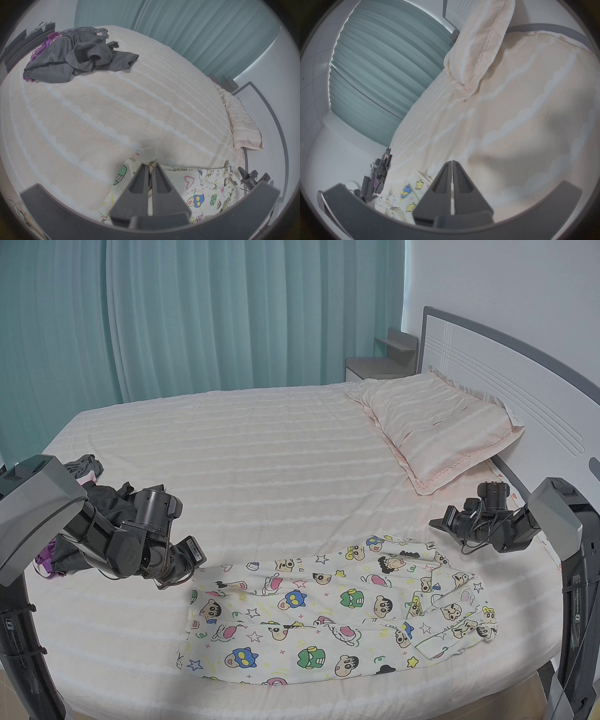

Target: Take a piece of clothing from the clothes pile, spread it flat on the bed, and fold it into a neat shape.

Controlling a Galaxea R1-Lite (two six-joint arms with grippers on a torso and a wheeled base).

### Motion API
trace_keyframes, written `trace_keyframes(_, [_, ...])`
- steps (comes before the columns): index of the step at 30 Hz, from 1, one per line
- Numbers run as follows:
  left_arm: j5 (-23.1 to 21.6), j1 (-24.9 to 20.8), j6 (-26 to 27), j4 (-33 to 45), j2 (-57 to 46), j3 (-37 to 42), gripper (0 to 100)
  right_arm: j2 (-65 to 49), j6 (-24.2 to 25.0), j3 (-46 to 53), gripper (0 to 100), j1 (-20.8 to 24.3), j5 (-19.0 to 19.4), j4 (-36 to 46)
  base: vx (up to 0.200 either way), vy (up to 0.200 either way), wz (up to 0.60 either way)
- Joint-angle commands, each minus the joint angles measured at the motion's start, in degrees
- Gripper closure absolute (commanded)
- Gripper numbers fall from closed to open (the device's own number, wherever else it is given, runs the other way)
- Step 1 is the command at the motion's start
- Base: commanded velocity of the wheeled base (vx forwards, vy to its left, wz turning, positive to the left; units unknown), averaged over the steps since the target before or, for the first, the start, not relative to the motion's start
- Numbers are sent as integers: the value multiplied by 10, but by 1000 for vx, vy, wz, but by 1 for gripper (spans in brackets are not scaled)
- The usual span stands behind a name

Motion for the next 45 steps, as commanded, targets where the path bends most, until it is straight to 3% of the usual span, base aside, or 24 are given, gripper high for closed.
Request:
trace_keyframes(1, [0,1,2,0,-3,-10,100,-53,24,14,100,-8,5,-1,0,0,0])
trace_keyframes(12, [0,3,1,0,0,-24,100,-52,23,30,100,-9,10,5,0,0,0])
trace_keyframes(13, [0,3,1,0,0,-24,100,-45,22,29,0,-9,10,6,0,0,0])
trace_keyframes(25, [3,2,1,0,-3,-20,100,10,20,18,0,10,-10,7,0,0,0])
trace_keyframes(39, [3,1,0,0,-9,-16,100,-12,-5,52,0,40,-11,7,0,0,0])
trace_keyframes(40, [3,1,0,0,-9,-16,100,-7,-4,49,100,40,-12,7,0,0,0])
trace_keyframes(45, [3,1,0,0,-7,-16,100,-1,-1,39,100,39,-11,8,0,0,0])
